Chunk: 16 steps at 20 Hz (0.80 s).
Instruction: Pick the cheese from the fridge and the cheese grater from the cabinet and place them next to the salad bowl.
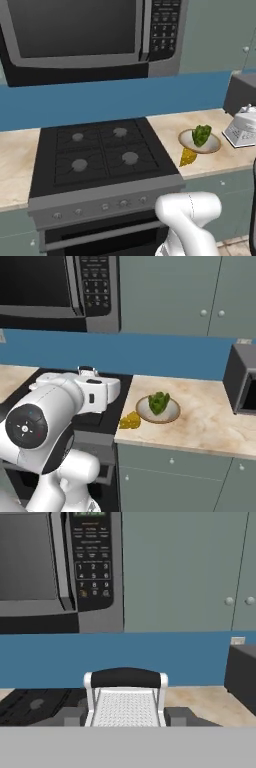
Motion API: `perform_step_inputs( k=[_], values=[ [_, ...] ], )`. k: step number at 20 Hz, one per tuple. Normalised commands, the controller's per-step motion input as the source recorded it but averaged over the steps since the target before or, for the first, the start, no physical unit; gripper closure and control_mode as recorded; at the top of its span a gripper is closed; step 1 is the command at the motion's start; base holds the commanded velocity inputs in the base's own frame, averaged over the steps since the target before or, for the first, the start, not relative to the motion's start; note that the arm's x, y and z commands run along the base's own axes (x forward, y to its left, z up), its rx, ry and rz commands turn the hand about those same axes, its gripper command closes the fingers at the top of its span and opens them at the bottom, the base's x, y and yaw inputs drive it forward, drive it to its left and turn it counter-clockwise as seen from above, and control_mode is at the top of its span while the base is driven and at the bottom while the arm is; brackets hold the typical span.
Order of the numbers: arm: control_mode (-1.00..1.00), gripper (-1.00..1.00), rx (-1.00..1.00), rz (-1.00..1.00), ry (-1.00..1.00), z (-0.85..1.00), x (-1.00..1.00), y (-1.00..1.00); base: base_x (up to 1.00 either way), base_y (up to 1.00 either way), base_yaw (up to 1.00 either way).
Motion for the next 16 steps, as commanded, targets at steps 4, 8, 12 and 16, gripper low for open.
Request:
perform_step_inputs(
  k=[4, 8, 12, 16],
  values=[
    [1.00, 1.00, 0.00, 0.00, 0.00, 0.00, 0.00, 0.00, 0.50, -0.28, 0.00],
    [1.00, 1.00, 0.00, 0.00, 0.00, 0.00, 0.00, 0.00, 0.44, -0.28, 0.00],
    [1.00, 1.00, 0.00, 0.00, 0.00, 0.00, 0.00, 0.00, 0.19, -0.35, 0.00],
    [1.00, 1.00, 0.00, 0.00, 0.00, 0.00, 0.00, 0.00, 0.13, -0.53, 0.00]
  ],
)
